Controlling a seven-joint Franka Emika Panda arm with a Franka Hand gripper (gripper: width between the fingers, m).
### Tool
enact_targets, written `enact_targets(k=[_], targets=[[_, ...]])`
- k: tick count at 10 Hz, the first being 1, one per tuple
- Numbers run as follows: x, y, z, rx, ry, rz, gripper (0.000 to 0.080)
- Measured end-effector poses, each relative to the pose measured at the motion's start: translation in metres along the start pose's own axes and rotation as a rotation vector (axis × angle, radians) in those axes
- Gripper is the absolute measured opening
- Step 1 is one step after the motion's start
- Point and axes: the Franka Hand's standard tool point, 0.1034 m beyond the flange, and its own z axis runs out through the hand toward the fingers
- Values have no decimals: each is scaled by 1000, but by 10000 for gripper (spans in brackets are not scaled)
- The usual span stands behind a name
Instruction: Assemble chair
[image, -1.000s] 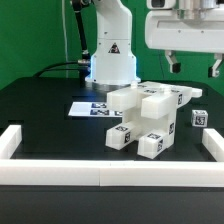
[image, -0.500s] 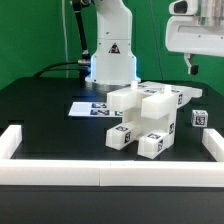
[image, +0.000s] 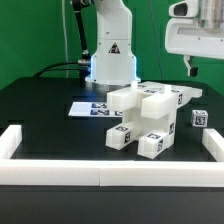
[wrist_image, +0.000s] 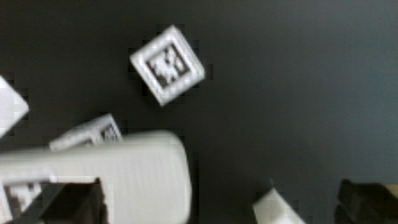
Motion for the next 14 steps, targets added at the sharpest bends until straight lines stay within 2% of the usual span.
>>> enact_targets(k=[2,4,6,8,10,14], targets=[[-9,1,8,-8,3,-18,649],[-19,2,26,-27,9,-39,649],[-20,6,35,-43,8,-47,649],[-16,11,39,-53,6,-61,649],[-5,18,41,-60,7,-78,649],[12,25,41,-63,9,-116,649]])
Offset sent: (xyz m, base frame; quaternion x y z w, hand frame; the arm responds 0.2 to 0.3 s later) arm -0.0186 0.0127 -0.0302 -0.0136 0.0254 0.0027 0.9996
